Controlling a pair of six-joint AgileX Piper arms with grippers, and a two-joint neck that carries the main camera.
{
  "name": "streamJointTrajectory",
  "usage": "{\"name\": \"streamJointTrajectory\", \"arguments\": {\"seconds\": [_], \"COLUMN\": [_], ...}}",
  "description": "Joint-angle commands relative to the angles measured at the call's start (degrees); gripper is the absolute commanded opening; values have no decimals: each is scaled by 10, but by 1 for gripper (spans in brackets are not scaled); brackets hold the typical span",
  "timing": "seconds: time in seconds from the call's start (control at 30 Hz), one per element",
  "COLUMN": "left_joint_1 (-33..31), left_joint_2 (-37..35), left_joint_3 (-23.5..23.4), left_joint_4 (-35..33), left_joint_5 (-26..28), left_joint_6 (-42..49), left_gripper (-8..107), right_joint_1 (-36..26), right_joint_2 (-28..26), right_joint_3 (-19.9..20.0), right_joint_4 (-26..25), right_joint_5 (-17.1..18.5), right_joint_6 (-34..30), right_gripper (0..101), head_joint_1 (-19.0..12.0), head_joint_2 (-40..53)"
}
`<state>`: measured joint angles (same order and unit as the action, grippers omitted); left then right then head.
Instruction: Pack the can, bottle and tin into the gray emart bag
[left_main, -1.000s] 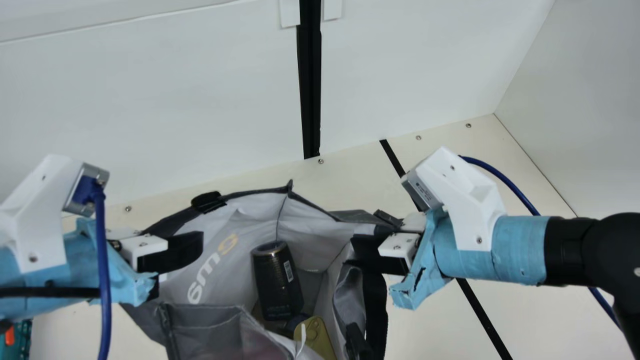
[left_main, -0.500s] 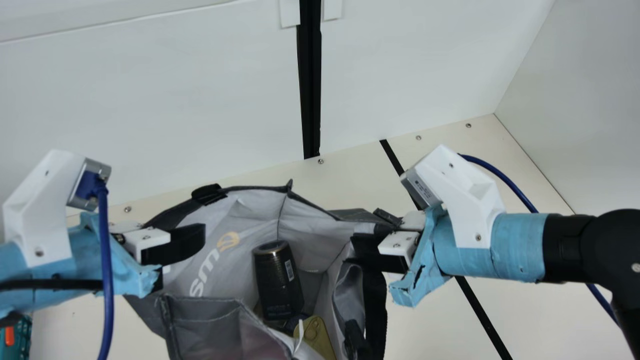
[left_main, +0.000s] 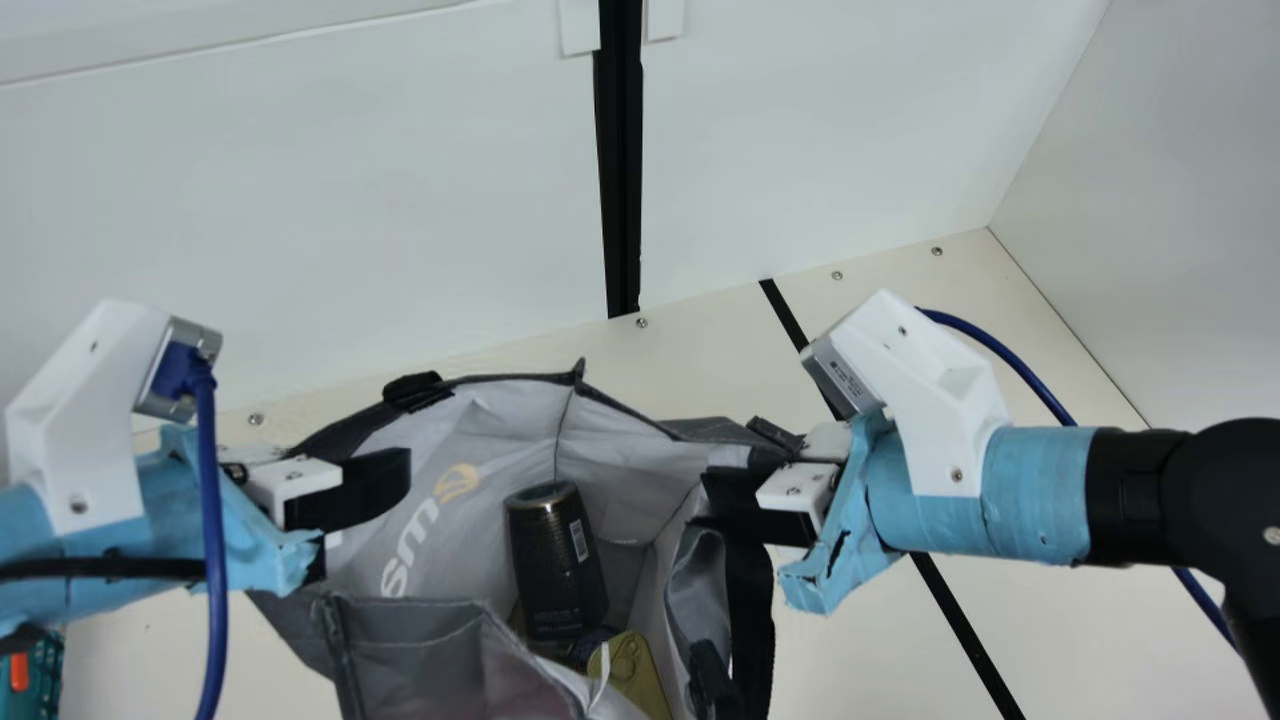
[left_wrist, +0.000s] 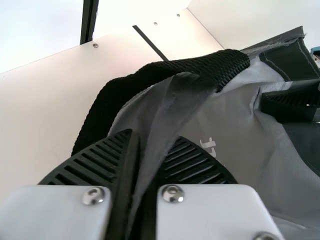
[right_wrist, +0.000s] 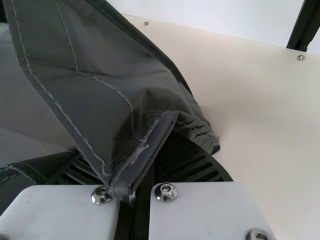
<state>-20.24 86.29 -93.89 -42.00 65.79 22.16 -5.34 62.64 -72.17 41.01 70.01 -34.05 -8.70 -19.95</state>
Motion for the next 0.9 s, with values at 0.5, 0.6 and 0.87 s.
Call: {"name": "streamJointTrajectory", "arguments": {"seconds": [0.5, 0.6, 0.87], "left_joint_1": [0, -2, 5], "left_joint_2": [0, 1, -7], "left_joint_3": [0, -2, -8], "left_joint_4": [0, 2, -26], "left_joint_5": [0, 0, -7], "left_joint_6": [0, -3, 10], "left_gripper": [90, 90, 90], "right_joint_1": [0, 0, 0], "right_joint_2": [0, 0, 0], "right_joint_3": [0, 0, 0], "right_joint_4": [0, 0, 0], "right_joint_5": [1, 1, 1], "right_joint_6": [0, 0, 0], "right_gripper": [0, 0, 0], "head_joint_1": [-13, -13, -13], "head_joint_2": [0, 0, 0]}}
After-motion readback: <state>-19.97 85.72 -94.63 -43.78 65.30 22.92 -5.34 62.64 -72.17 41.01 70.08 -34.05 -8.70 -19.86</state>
